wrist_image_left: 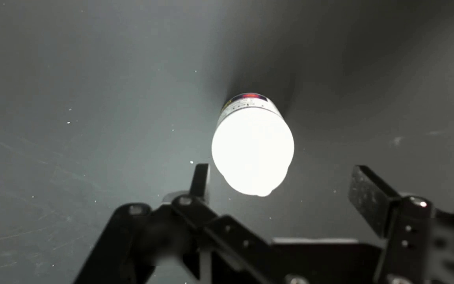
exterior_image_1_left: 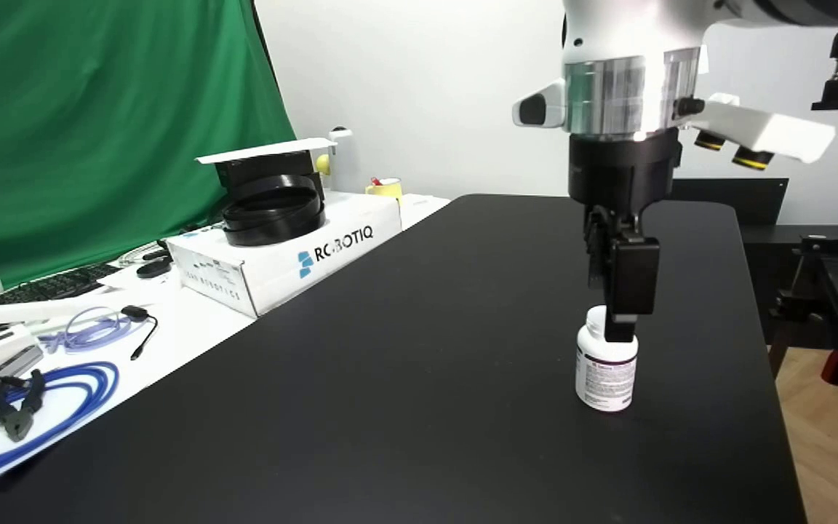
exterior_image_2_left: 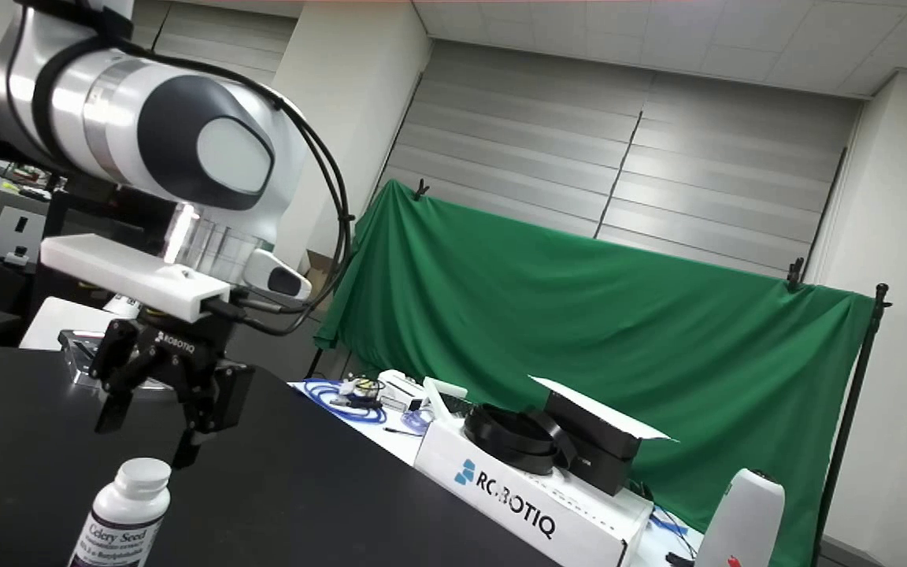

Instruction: Pick the bottle and move it slightly to the bottom on the table

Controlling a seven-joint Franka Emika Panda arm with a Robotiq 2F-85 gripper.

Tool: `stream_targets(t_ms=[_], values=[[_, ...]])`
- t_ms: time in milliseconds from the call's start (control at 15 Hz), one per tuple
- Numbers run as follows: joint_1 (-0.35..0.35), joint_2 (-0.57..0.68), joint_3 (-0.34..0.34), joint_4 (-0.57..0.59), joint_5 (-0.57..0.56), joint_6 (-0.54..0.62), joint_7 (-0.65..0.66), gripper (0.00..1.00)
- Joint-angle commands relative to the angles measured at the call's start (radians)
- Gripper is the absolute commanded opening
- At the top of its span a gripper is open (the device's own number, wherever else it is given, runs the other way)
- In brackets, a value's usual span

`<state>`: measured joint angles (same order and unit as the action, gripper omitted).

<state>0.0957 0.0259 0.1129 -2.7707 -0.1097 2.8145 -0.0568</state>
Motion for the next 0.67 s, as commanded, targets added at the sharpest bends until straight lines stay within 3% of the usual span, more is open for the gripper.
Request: stream_targets(t_ms=[0,267,333,600], values=[[0.016,-0.179,0.010,-0.007,0.102,-0.173,-0.076,1.00],[0.037,-0.282,0.004,0.015,0.093,-0.329,-0.082,1.00],[0.027,-0.231,0.002,0.011,0.075,-0.266,-0.066,0.99],[0.030,-0.244,0.001,0.006,0.073,-0.275,-0.066,1.00]])
